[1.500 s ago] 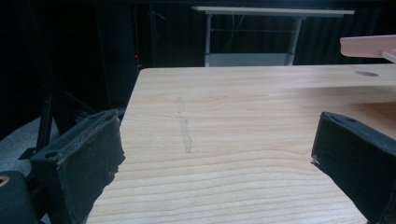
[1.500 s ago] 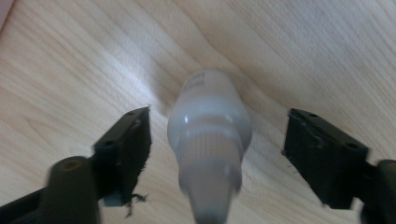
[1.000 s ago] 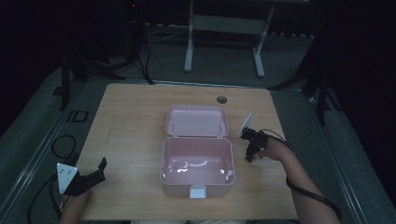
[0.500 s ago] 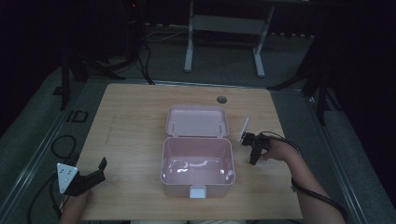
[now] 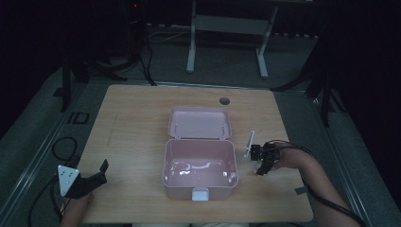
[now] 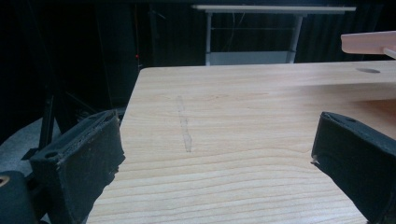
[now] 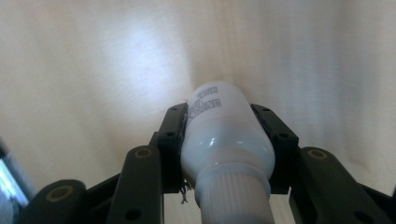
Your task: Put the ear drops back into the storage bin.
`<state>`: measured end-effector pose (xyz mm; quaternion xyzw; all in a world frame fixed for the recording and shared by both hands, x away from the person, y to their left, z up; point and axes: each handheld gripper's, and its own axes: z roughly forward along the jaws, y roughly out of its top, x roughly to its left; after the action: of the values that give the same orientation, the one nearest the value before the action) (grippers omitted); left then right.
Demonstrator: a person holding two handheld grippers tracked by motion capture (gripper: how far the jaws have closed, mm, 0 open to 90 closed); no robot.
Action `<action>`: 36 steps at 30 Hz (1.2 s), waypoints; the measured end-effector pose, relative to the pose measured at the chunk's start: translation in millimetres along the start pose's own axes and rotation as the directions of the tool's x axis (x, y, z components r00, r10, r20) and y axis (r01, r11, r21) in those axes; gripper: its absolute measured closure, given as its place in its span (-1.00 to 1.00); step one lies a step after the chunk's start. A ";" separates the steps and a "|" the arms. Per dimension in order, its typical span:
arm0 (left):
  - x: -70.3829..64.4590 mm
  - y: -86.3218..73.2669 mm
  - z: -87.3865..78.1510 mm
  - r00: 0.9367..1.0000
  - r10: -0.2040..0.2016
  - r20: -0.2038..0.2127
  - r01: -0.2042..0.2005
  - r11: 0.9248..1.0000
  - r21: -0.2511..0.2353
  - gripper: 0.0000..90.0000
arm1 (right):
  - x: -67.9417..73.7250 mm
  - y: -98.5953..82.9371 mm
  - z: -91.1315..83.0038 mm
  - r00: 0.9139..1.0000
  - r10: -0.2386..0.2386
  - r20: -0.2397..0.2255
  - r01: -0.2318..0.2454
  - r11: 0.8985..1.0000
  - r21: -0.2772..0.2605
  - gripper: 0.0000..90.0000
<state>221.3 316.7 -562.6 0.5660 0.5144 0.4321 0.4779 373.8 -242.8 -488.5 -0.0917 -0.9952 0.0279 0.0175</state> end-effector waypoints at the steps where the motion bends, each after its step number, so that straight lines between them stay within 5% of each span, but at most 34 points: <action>1: -0.1 0.0 0.0 1.000 0.000 0.000 0.000 1.000 0.000 -0.96 | 3.2 0.5 0.1 1.000 -0.022 0.015 0.022 1.000 0.014 0.32; 13: -0.3 0.0 0.3 1.000 0.004 -0.003 -0.004 1.000 0.004 -0.96 | 26.3 -0.2 -4.4 0.982 -0.179 0.057 0.174 0.982 0.078 0.32; 19: -0.1 0.0 0.3 1.000 0.000 -0.006 0.000 1.000 0.003 -0.96 | 33.0 -0.6 -9.8 0.974 -0.217 0.059 0.212 0.974 0.080 0.32; 23: -0.1 0.0 0.4 1.000 -0.001 -0.006 0.001 1.000 0.002 -0.96 | 36.0 1.2 -12.3 0.969 -0.239 0.070 0.232 0.968 0.097 0.32; 36: 0.0 0.0 0.5 1.000 -0.002 -0.005 0.002 1.000 0.003 -0.96 | 41.7 6.1 -32.9 0.972 -0.228 0.061 0.221 0.969 0.110 0.32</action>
<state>221.8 316.7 -562.7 0.5651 0.5169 0.4323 0.4760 335.3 -227.5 -454.8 0.0236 -0.9964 0.0801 -0.0111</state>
